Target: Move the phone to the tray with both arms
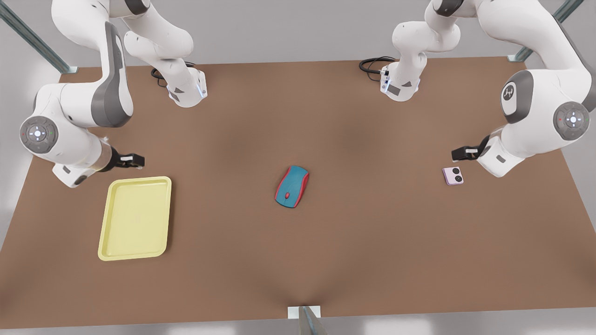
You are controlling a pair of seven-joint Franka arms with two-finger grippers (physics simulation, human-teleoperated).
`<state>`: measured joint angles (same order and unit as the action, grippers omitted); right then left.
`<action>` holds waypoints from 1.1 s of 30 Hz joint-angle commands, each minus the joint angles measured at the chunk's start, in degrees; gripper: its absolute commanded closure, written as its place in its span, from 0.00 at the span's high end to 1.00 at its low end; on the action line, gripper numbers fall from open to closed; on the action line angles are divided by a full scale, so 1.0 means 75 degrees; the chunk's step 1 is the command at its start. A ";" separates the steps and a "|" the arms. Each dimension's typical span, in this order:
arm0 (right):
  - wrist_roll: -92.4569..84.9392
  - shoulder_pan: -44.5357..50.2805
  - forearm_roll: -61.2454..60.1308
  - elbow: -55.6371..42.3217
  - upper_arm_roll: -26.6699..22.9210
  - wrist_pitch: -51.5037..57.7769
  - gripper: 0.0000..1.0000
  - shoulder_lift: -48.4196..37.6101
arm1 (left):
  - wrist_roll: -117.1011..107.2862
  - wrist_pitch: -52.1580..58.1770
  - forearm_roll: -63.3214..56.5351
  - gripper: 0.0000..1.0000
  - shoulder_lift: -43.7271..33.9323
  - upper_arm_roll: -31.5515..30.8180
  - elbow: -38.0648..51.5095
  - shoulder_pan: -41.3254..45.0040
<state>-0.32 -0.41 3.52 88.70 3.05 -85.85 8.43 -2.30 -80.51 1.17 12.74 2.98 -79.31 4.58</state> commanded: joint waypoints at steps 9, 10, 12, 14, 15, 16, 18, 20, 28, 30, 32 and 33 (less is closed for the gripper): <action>-0.0016 -0.0004 -0.0001 -0.0003 0.0003 -0.0542 1.00 -0.0011 | 0.0354 -0.5249 0.0067 1.00 0.1137 0.0762 -0.3464 -0.0832; -0.0016 -0.0004 -0.0001 -0.0003 -0.0009 -0.0542 1.00 0.0000 | 0.0354 -0.5542 0.0160 1.00 0.1371 0.0751 -0.3500 -0.1020; -0.0016 -0.0004 -0.0001 -0.0003 0.0003 -0.0542 1.00 0.0000 | 0.0354 -0.6174 0.0184 1.00 0.1583 0.0762 -0.3757 -0.1196; -0.0028 -0.0015 -0.0001 -0.0003 -0.0009 -0.0542 1.00 0.0000 | 0.0447 -0.6738 0.0195 1.00 0.1688 0.0751 -0.4015 -0.1255; -0.0028 -0.0004 -0.0001 -0.0003 -0.0009 -0.0542 1.00 0.0000 | 0.0891 -0.6773 0.0312 1.00 0.1770 0.0739 -0.4039 -0.1337; -0.0016 -0.0015 -0.0001 0.0009 -0.0009 -0.0530 1.00 0.0000 | 0.1817 -0.7007 0.0500 1.00 0.1782 0.0751 -0.4284 -0.1360; -0.0028 -0.0039 -0.0001 0.0009 -0.0009 -0.0530 1.00 0.0000 | 0.2544 -0.7254 0.0500 1.00 0.1770 0.0751 -0.4601 -0.1372; -0.0028 -0.0062 -0.0001 0.0009 -0.0009 -0.0518 1.00 0.0000 | 0.3553 -0.6821 0.0430 1.00 0.1466 0.0751 -0.4976 -0.1372; -0.0016 -0.0039 -0.0001 0.0009 0.0003 -0.0506 1.00 0.0000 | 0.4045 -0.6621 0.0395 1.00 0.1477 0.0786 -0.5222 -0.1630; -0.0016 -0.0050 -0.0001 0.0009 0.0003 -0.0506 1.00 0.0000 | 0.4022 -0.6819 0.0395 1.00 0.1372 0.0821 -0.5643 -0.1641; -0.0016 -0.0050 -0.0001 0.0009 0.0003 -0.0506 1.00 0.0000 | 0.3928 -0.7417 0.0395 1.00 0.1243 0.0833 -0.6054 -0.1641; -0.0016 -0.0050 -0.0013 0.0009 0.0003 -0.0506 1.00 0.0000 | 0.3893 -0.7511 0.0395 1.00 0.1255 0.0833 -0.6089 -0.1641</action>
<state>-0.43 -0.81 3.51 88.79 3.06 -89.69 8.50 17.00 -132.33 4.22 22.36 9.16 -124.40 -7.74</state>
